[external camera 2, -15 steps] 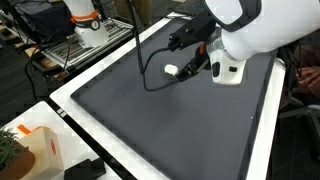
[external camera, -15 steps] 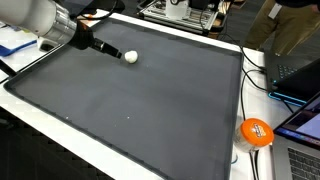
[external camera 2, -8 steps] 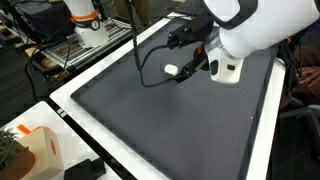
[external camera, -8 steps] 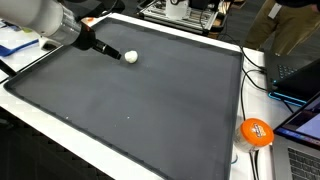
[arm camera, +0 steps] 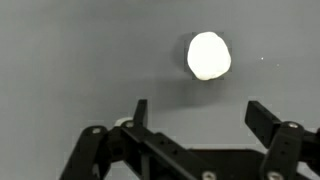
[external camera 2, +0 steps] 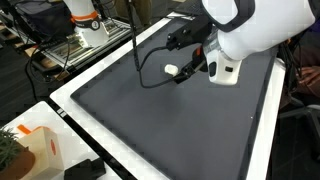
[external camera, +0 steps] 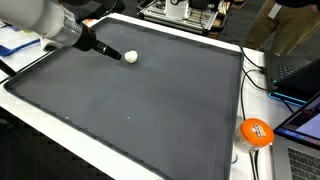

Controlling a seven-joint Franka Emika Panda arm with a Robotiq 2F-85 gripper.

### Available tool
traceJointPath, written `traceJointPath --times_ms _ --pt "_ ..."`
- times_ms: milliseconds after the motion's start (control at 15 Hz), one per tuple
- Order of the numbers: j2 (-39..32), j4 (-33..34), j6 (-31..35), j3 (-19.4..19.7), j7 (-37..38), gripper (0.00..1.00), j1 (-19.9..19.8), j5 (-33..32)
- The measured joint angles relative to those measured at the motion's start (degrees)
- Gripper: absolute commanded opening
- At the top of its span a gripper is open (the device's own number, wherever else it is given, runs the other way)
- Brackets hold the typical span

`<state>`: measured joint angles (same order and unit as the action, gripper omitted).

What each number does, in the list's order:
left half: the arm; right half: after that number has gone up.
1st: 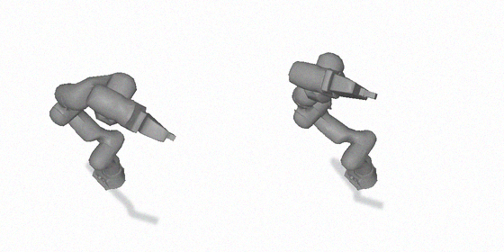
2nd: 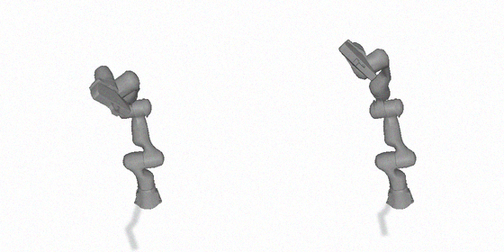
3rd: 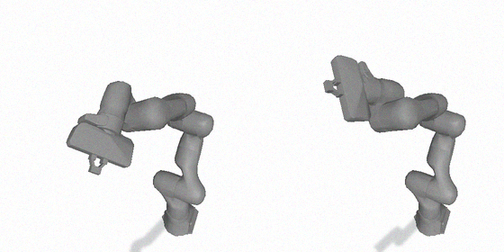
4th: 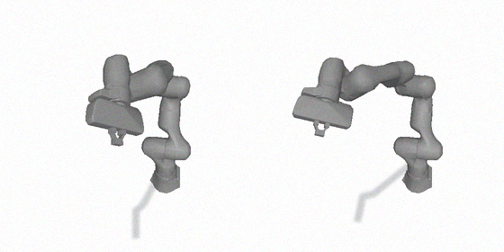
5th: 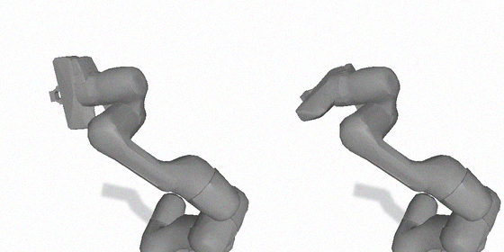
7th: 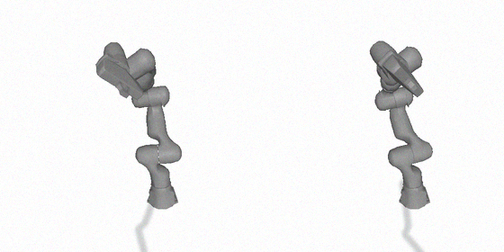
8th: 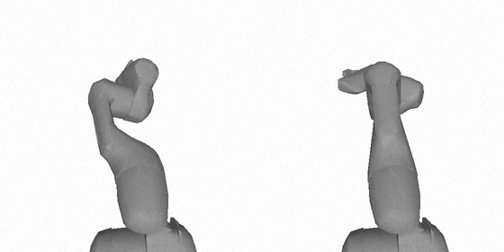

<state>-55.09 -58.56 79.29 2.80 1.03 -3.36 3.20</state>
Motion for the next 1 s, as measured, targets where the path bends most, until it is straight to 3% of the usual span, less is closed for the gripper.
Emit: traceJointPath --times_ms 1000 --pt "-3.65 -0.36 0.07 0.00 2.45 1.00 0.14 0.00"
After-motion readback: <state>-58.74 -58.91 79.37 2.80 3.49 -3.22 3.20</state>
